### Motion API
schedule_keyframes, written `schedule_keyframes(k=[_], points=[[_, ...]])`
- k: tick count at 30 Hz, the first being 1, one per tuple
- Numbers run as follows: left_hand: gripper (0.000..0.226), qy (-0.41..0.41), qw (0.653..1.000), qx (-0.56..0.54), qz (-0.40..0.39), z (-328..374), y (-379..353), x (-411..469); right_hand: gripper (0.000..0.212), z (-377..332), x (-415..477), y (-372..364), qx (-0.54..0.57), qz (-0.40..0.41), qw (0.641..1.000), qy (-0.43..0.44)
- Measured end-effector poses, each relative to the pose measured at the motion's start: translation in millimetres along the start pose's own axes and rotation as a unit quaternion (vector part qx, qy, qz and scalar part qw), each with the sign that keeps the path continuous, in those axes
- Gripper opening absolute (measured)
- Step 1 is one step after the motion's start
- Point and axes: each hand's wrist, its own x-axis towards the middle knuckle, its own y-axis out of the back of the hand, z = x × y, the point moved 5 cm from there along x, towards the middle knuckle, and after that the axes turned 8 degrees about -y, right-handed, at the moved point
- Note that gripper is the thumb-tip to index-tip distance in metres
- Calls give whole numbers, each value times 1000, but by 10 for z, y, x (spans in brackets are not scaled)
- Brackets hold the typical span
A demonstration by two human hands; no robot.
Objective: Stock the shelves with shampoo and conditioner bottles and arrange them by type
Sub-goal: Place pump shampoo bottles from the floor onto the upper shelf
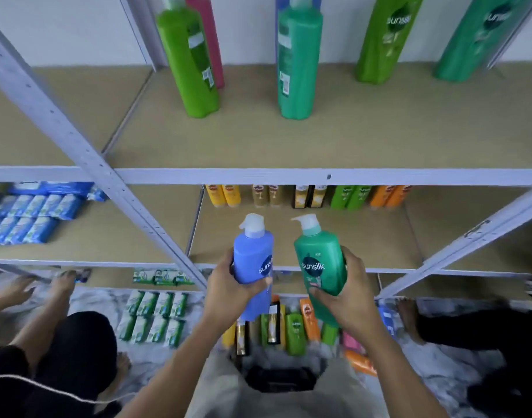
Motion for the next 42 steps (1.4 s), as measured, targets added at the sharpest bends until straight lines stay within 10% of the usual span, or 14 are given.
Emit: schedule_keyframes(k=[22, 42], points=[[59, -196, 978, -75, 13, 2554, -638, 1066, 83, -1064, 895, 2134, 176, 179, 965, 76], [64, -239, 970, -51, -7, 3058, -1990, 2592, 80, -1018, 1662, 2706, 246, 201, 942, 109]])
